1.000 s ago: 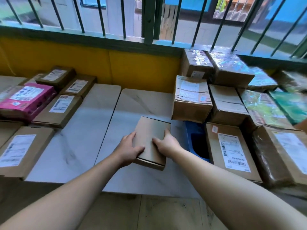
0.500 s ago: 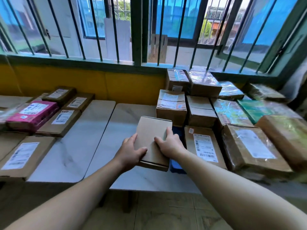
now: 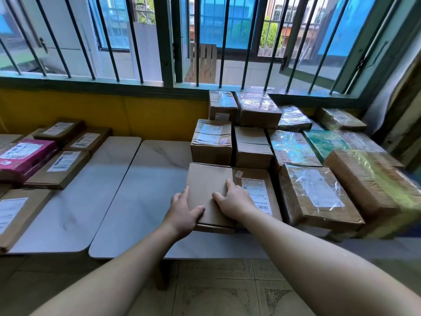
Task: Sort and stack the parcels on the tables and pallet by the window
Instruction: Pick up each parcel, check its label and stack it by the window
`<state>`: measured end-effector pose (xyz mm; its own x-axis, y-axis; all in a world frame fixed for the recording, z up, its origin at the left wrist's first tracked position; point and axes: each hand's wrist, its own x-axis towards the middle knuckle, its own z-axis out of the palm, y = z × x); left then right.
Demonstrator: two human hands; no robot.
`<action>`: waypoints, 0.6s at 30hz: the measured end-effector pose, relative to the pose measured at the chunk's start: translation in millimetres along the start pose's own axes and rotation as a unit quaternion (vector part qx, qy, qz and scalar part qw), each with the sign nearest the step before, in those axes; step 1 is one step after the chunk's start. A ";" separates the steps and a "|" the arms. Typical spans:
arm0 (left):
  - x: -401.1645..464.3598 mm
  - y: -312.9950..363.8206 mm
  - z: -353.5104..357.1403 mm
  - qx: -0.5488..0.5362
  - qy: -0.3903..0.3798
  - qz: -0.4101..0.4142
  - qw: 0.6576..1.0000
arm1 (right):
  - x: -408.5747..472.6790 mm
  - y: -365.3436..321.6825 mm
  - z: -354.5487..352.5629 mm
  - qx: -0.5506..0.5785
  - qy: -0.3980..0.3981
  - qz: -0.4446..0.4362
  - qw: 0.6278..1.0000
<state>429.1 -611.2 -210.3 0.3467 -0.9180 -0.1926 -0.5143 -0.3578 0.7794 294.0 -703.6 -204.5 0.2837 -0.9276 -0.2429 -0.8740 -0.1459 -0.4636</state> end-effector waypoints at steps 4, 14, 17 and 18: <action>10.2 -2.9 0.8 -0.001 -0.013 -0.005 1.000 | 6.0 1.1 3.9 -0.020 0.003 0.008 1.000; 33.2 -7.9 2.9 0.013 -0.038 -0.015 0.999 | 13.7 -1.2 9.1 -0.084 0.002 0.011 0.996; 35.2 -8.5 5.2 0.019 -0.050 -0.015 0.998 | 15.2 -0.3 9.1 -0.094 0.007 0.012 0.995; 35.4 -8.3 6.6 0.020 -0.057 -0.015 0.998 | 16.0 0.6 8.3 -0.096 0.009 0.013 0.995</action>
<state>440.5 -641.9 -227.4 0.2716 -0.9196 -0.2838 -0.5370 -0.3895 0.7483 301.3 -715.7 -215.8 0.2549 -0.9375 -0.2371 -0.9407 -0.1837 -0.2851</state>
